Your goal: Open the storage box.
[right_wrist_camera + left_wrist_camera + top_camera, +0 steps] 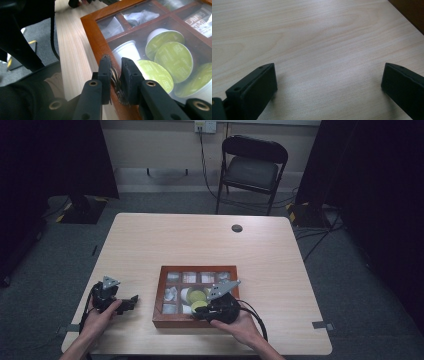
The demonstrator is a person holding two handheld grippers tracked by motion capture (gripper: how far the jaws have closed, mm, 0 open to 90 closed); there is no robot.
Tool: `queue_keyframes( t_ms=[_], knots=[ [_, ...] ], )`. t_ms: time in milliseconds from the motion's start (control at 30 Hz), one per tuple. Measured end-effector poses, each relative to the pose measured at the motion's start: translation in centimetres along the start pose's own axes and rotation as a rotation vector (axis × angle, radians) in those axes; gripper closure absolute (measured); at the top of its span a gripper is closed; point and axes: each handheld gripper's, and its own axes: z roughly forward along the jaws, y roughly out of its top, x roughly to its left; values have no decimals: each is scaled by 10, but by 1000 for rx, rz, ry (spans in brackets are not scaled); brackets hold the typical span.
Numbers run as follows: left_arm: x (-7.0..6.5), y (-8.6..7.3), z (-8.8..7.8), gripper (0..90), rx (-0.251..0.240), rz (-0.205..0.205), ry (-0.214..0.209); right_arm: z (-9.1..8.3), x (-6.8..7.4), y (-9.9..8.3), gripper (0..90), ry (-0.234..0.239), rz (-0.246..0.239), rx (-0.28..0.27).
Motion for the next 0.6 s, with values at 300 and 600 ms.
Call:
queue_keyframes(
  t_ms=[300, 600],
  knots=[
    [0, 0, 0, 0, 0, 0, 0, 4, 2, -2, 801, -3, -23, 1],
    [0, 0, 0, 0, 0, -1, 1, 4, 2, -1, 808, 1, -8, 2]
  ],
)
